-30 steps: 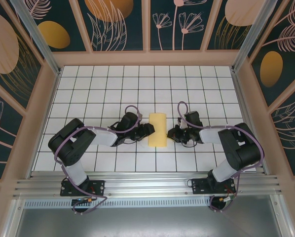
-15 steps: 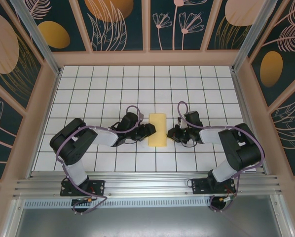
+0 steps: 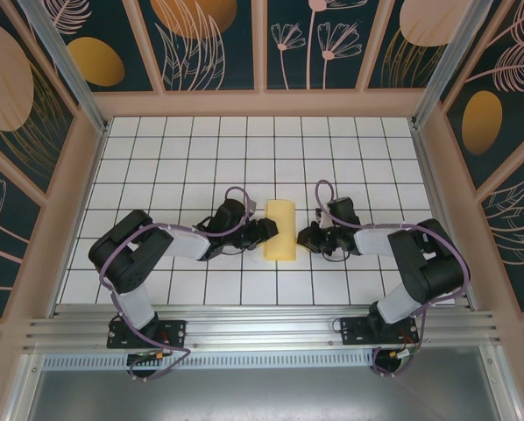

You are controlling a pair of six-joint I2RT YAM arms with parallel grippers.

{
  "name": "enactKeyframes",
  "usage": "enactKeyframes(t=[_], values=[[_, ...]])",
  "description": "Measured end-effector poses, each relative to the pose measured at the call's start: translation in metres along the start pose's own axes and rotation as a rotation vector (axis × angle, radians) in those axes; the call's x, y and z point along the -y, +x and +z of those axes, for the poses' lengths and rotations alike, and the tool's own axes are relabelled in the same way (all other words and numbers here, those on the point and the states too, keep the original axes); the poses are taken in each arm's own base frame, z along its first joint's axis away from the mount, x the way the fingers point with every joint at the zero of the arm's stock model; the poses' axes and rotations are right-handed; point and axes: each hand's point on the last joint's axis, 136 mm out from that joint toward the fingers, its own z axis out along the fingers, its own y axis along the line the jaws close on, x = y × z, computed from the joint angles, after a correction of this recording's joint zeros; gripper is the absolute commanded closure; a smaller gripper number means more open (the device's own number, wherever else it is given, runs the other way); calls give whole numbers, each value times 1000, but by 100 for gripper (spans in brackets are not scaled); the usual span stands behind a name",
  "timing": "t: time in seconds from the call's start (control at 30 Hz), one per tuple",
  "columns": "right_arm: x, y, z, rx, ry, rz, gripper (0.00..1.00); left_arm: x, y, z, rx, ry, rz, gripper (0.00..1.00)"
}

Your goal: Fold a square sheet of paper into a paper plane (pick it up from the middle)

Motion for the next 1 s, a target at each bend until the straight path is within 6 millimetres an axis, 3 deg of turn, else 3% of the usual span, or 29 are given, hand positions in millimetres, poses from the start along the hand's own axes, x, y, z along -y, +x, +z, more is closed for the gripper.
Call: enactKeyframes(t=[0.37, 0.67, 0.83, 1.0], values=[[0, 0, 0, 1, 3, -1, 88, 22, -4, -1, 7, 90, 1, 42], [0, -2, 0, 16, 14, -7, 85, 29, -6, 1, 4, 118, 6, 43], [-3, -7, -6, 55, 21, -21, 81, 35, -9, 2, 6, 130, 13, 49], [-7, -13, -17, 113, 36, -36, 70, 36, -11, 5, 9, 121, 22, 64]])
